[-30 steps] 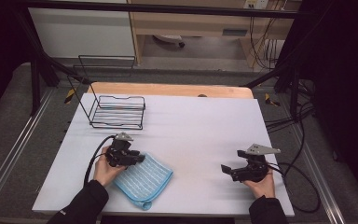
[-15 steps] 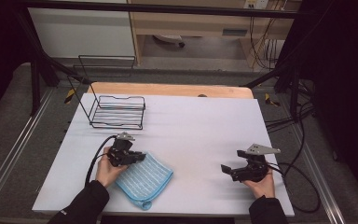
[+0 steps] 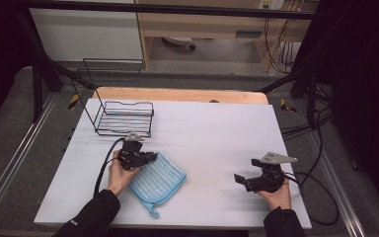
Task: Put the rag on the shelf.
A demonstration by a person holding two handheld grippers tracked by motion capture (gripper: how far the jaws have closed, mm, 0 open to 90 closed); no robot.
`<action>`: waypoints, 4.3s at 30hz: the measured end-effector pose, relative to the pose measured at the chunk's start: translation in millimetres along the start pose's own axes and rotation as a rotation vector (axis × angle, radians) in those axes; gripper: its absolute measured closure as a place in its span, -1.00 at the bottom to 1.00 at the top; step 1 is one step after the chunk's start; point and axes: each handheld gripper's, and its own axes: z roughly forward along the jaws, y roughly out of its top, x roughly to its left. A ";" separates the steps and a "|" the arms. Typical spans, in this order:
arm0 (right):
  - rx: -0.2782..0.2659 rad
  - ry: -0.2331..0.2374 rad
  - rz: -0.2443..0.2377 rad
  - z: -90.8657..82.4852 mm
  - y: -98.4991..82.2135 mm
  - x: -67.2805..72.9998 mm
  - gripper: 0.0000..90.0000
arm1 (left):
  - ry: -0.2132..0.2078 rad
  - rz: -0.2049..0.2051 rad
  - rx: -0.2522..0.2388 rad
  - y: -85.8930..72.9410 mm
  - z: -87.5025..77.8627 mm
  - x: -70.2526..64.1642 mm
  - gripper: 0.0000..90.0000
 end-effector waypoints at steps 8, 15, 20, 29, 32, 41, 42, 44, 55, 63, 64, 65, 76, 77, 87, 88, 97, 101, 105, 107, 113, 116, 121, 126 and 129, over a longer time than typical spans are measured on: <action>0.000 -0.003 0.000 0.4 0.1 0.1 -0.98 | 0.044 -0.028 0.015 -2.4 2.8 7.7 0.81; -0.004 -0.004 0.006 0.6 0.4 0.0 -0.97 | 0.059 0.012 -0.003 -0.3 -9.6 -0.5 0.19; -0.007 -0.002 0.000 -0.6 0.2 0.1 -0.97 | 0.045 0.092 -0.012 1.0 -23.6 -16.2 -0.05; -0.002 0.002 0.005 1.1 0.2 1.0 -0.97 | -0.046 0.172 0.046 -6.4 -24.7 -54.3 -0.26; -0.003 0.001 0.004 1.3 0.8 2.2 -0.96 | -0.085 0.192 0.071 -10.7 -20.9 -67.8 -0.17; 0.002 0.004 -0.004 2.6 1.6 4.2 -0.94 | -0.080 0.261 0.162 -33.9 -9.0 -98.0 0.07; 0.002 0.004 -0.004 2.6 1.6 4.2 -0.94 | -0.071 0.268 0.166 -36.0 -8.3 -99.4 0.07; 0.004 0.006 -0.001 3.0 2.1 5.6 -0.93 | -0.062 0.271 0.164 -39.3 -7.6 -100.2 0.07; 0.010 0.014 -0.016 7.8 6.4 13.7 -0.91 | 0.012 0.268 0.171 -42.5 -0.8 -102.9 0.31; 0.005 0.014 -0.002 9.4 6.9 14.0 -0.91 | 0.096 0.330 0.158 -45.2 2.6 -114.7 0.54; 0.005 0.014 -0.002 9.4 6.9 14.0 -0.91 | 0.089 0.314 0.159 -44.0 2.8 -112.9 0.54; 0.004 0.014 -0.004 9.2 6.9 13.8 -0.91 | 0.082 0.299 0.164 -42.7 2.6 -111.3 0.59; 0.006 0.016 0.000 9.4 7.4 13.4 -0.89 | 0.005 0.208 0.157 -35.9 2.6 -96.1 0.84; 0.002 0.028 0.008 10.0 7.6 14.2 -0.86 | 0.001 0.202 0.154 -35.6 2.8 -95.6 0.84; 0.018 0.067 0.011 35.1 29.4 39.1 -0.75 | -0.097 0.169 0.131 -31.9 -4.5 -85.2 0.40; 0.021 0.070 0.013 39.7 33.3 43.1 -0.72 | -0.114 0.153 0.119 -30.8 -7.6 -82.5 0.30; 0.032 0.103 0.009 85.8 59.3 76.6 -0.44 | -0.081 0.155 0.007 -27.4 -50.9 -45.1 -0.26; 0.065 0.110 0.002 108.3 61.7 88.2 -0.30 | -0.046 0.155 -0.017 -34.9 -66.9 -26.7 -0.44; 0.087 0.109 -0.008 121.0 60.9 94.8 -0.17 | -0.022 0.140 -0.025 -44.4 -75.5 -10.3 -0.52; 0.101 0.107 -0.002 126.2 59.9 97.6 -0.11 | -0.016 0.131 -0.030 -48.1 -78.0 -3.7 -0.56; 0.121 0.102 0.009 139.4 52.5 103.3 0.12 | -0.002 0.096 -0.041 -53.8 -78.6 12.5 -0.68; 0.135 0.102 0.012 143.4 47.9 104.5 0.25 | 0.005 0.097 -0.041 -55.5 -78.1 16.8 -0.70; 0.146 0.117 0.041 144.6 45.6 106.3 0.45 | 0.014 0.091 -0.048 -56.2 -78.5 20.9 -0.71; 0.151 0.130 0.071 145.3 44.7 107.3 0.58 | 0.005 0.083 -0.044 -56.3 -78.4 21.0 -0.62; 0.147 0.131 0.073 144.4 45.4 107.6 0.68 | -0.036 0.070 0.006 -57.3 -75.8 20.4 -0.28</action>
